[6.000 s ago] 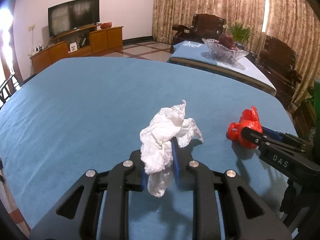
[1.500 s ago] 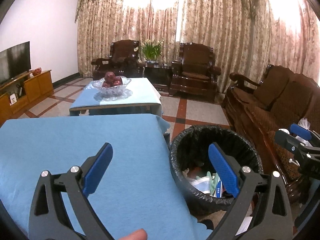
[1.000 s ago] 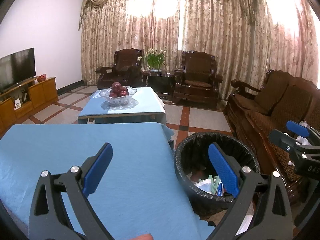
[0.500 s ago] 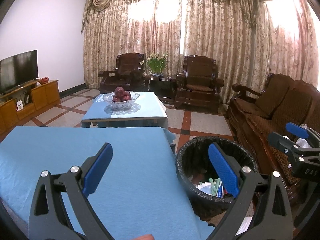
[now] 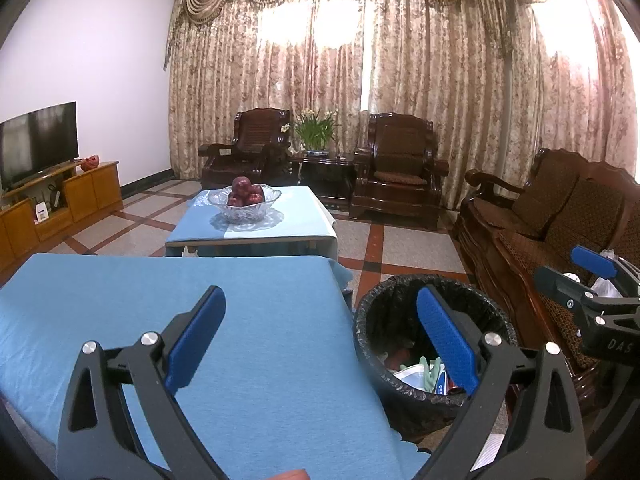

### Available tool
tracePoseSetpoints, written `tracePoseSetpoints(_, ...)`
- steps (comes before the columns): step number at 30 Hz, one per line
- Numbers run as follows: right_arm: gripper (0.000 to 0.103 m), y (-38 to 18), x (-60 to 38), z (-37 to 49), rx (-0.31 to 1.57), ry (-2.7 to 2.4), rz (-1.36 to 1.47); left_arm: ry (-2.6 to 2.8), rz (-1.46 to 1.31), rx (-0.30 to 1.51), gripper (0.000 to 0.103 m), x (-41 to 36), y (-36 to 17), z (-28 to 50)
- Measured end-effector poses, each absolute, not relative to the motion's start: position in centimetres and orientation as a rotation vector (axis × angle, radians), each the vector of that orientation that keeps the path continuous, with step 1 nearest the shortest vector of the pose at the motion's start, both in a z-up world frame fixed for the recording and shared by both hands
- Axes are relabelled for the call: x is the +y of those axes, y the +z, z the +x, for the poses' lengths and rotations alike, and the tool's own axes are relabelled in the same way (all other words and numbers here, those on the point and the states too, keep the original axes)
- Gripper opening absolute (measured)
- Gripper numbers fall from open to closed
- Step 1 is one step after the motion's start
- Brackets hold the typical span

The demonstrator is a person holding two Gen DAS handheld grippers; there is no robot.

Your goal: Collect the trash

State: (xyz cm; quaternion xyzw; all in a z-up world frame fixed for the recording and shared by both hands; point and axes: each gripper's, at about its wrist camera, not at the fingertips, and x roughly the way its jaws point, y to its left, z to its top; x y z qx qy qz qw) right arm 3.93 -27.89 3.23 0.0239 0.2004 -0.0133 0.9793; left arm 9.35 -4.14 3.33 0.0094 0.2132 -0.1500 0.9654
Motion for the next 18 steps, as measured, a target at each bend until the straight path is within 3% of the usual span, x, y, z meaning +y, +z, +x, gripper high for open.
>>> tracePoseSetpoints(18,0.097,3.15,-27.97,3.96,0.404,-0.026,0.049,-0.304,0.021,0.431,0.094,-4.22,3.03,9.27)
